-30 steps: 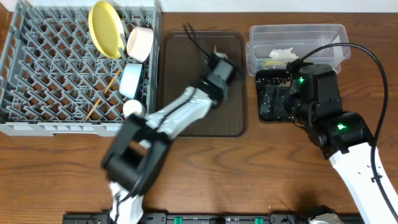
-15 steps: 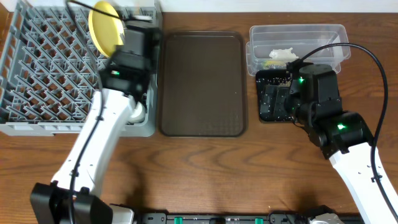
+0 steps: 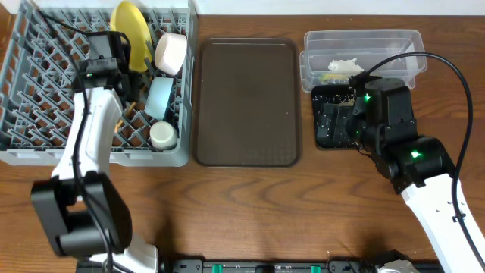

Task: Sort waste into correct bins and load items into the dishwasher
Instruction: 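Carry the chopstick left and lower it into the rack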

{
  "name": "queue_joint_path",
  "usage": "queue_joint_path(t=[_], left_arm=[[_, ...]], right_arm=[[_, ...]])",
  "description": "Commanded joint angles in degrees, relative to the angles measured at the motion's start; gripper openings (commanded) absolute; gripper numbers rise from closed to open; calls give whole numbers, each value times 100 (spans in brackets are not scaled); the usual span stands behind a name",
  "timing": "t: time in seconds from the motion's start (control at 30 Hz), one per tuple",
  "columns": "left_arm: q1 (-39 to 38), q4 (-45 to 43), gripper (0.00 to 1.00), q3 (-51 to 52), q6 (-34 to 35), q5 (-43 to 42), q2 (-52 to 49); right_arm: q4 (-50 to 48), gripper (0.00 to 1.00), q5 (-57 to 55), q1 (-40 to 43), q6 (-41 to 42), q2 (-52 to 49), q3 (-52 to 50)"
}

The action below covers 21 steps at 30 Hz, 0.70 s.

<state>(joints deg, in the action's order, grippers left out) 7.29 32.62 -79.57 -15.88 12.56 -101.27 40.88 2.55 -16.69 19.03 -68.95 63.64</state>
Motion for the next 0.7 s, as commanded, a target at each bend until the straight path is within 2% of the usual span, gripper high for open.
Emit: queue_joint_path(t=[0.0, 0.07, 0.13, 0.47, 0.6, 0.67], left_arm=[[-13, 2, 24, -52, -229, -164, -122], [-13, -9, 39, -52, -232, -164, -129], [-13, -9, 43, -52, -232, -162, -116], [-13, -7, 44, -85, -192, -157, 240], [-13, -13, 45, -103, 131, -160, 970], [-13, -2, 49, -103, 564, -162, 1456]], right_arm=[[-11, 99, -83, 28, 20, -9, 35], [-11, 99, -83, 26, 20, -9, 35], [-11, 99, -83, 28, 20, -9, 35], [-11, 99, -83, 26, 20, -9, 35], [-11, 99, -81, 28, 20, -9, 35], [-11, 99, -83, 28, 20, -9, 35]])
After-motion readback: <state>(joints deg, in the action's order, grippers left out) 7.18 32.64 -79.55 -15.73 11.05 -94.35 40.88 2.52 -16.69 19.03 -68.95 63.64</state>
